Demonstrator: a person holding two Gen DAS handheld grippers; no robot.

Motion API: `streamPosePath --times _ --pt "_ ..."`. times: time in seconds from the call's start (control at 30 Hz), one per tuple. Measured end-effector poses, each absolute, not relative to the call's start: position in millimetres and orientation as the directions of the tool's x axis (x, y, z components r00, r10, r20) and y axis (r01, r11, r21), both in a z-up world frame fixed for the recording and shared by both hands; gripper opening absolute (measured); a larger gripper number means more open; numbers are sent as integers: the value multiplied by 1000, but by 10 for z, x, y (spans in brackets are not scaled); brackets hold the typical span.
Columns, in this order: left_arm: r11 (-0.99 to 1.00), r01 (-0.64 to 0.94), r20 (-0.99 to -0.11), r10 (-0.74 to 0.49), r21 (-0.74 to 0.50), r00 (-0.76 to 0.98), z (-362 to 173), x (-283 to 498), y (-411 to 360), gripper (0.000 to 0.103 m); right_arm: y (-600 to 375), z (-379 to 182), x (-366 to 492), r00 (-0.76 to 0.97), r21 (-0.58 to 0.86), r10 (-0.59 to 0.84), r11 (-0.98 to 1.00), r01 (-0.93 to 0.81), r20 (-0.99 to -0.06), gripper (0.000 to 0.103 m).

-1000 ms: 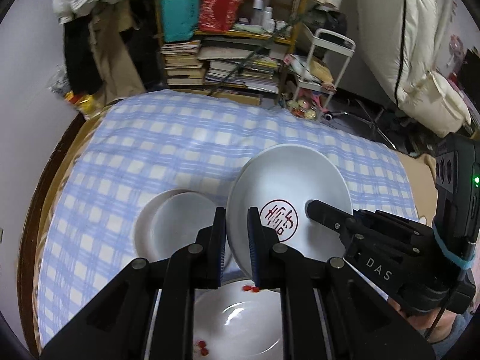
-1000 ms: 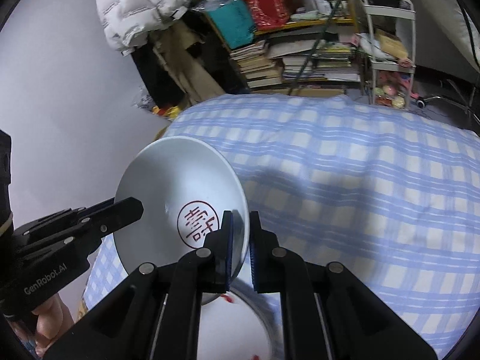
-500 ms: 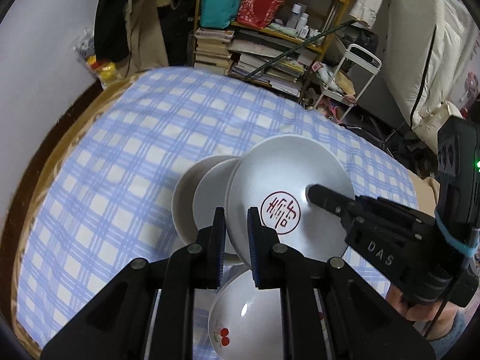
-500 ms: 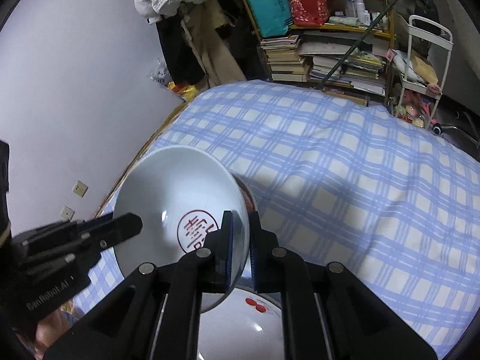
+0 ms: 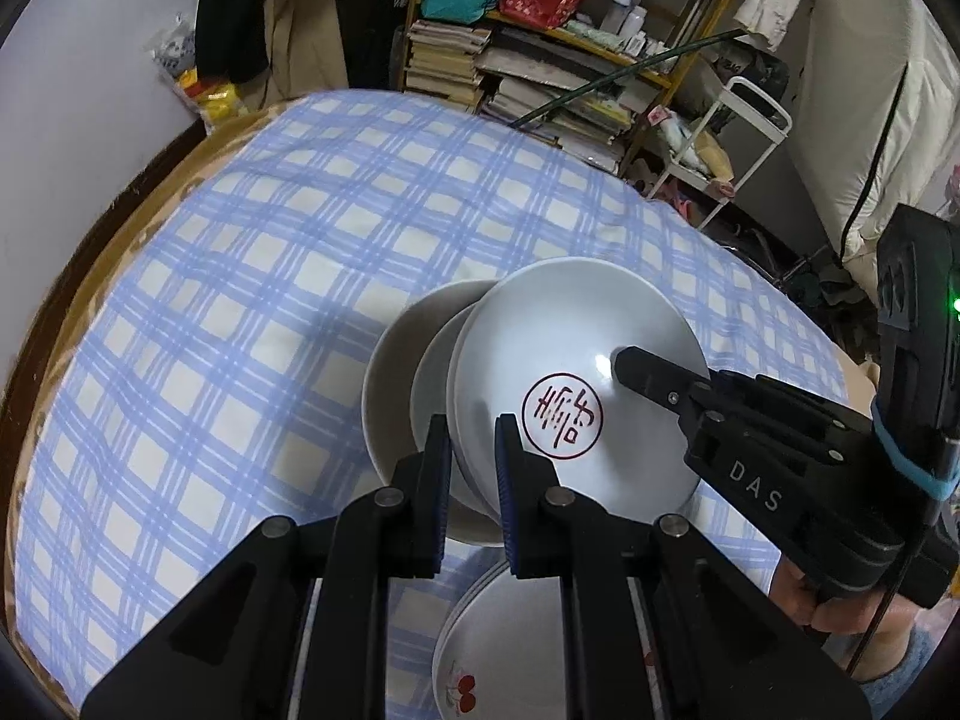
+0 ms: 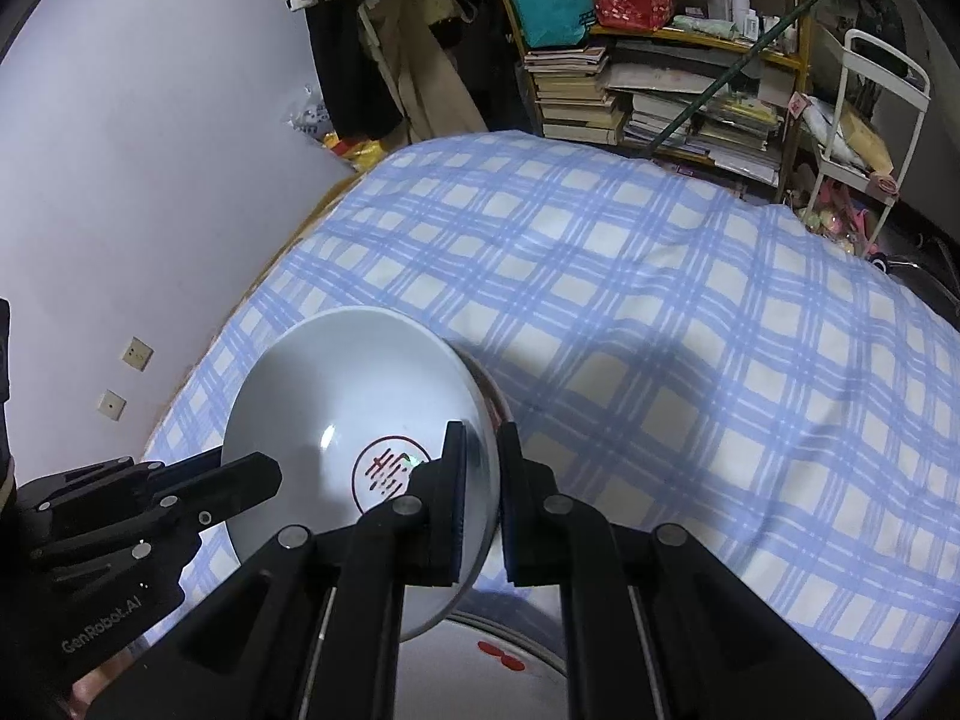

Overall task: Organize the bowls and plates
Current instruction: 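Lift and carry the printed bowl with both grippers over the nested white bowls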

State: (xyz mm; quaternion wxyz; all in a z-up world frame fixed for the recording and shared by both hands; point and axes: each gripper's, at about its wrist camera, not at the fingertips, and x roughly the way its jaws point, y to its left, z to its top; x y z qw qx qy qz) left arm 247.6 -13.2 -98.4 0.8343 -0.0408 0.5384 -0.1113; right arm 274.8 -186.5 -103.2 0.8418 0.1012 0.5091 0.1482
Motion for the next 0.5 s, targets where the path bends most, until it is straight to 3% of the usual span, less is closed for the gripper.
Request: streamPosePath --times 0.5 --pt "982 92 -915 -187 -165 357 -1221 2597 -38 14 -1796 -1270 2816 417 341 374 927 -155 -828 11"
